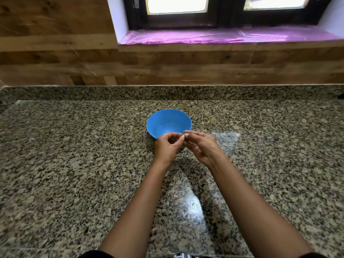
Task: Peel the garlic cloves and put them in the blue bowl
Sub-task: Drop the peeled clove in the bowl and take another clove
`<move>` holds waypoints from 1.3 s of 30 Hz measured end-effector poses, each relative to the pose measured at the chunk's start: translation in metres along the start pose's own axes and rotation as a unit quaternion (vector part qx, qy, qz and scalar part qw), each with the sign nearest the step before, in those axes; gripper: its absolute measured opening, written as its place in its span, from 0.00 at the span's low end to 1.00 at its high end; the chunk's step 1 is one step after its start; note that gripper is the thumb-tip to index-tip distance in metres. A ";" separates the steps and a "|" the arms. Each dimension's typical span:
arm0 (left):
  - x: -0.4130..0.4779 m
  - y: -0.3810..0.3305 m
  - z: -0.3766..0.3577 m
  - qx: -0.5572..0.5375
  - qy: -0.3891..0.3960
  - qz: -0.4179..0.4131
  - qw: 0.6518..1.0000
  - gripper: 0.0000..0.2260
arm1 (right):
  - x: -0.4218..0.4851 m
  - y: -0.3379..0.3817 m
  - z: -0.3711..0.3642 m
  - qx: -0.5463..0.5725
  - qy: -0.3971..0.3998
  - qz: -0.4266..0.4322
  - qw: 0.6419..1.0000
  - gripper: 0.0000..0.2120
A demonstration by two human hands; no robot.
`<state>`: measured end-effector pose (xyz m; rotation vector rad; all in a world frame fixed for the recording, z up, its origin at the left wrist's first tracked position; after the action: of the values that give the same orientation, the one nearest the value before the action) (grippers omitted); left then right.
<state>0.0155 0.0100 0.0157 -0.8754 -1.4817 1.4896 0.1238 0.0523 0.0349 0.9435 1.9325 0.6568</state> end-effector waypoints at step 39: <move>0.017 0.043 0.061 0.291 0.000 0.005 0.957 0.09 | 0.082 0.002 -0.049 -0.465 -0.137 0.143 0.863 0.06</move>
<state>-0.0507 0.0030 -0.0216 -0.5197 -0.9441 1.7960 0.0541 0.1165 0.0214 0.6281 0.9953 1.3762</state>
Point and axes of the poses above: each hand's wrist, its own x-axis towards the middle knuckle, its own z-axis out of the back of the hand, y = z × x, the point moved 1 cm from there along x, towards the middle knuckle, and after that the axes turned 7 degrees about -z, right-handed, at the moved point
